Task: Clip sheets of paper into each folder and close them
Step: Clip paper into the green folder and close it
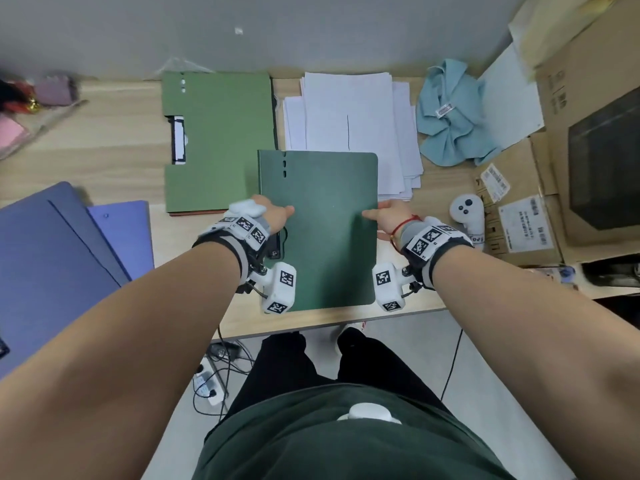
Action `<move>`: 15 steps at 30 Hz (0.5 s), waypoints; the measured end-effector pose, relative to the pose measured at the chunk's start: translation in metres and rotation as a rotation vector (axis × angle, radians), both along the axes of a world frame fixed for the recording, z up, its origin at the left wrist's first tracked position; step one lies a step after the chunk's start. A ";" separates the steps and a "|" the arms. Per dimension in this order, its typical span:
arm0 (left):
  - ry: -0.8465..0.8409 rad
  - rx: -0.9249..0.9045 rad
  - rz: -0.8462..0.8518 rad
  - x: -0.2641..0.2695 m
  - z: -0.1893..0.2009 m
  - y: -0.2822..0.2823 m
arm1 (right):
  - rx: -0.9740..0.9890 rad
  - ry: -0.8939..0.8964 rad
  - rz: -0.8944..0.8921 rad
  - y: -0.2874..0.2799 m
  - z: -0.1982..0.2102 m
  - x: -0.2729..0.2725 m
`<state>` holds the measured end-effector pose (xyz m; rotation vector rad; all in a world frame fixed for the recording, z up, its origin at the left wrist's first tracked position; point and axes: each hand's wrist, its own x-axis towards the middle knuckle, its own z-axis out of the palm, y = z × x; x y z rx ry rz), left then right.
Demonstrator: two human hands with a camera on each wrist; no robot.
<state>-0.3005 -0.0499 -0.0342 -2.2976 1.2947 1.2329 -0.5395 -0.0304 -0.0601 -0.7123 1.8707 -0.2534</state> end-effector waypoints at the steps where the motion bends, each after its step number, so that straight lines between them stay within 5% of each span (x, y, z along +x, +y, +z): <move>1: 0.016 0.012 -0.001 0.001 -0.003 0.000 | 0.000 0.007 -0.001 0.001 0.001 -0.002; 7: 0.225 -0.011 0.003 0.004 -0.011 0.003 | 0.030 0.019 -0.039 -0.013 0.011 -0.018; 15: 0.485 -0.128 0.185 -0.004 0.041 -0.008 | 0.003 -0.315 0.002 -0.044 0.073 0.012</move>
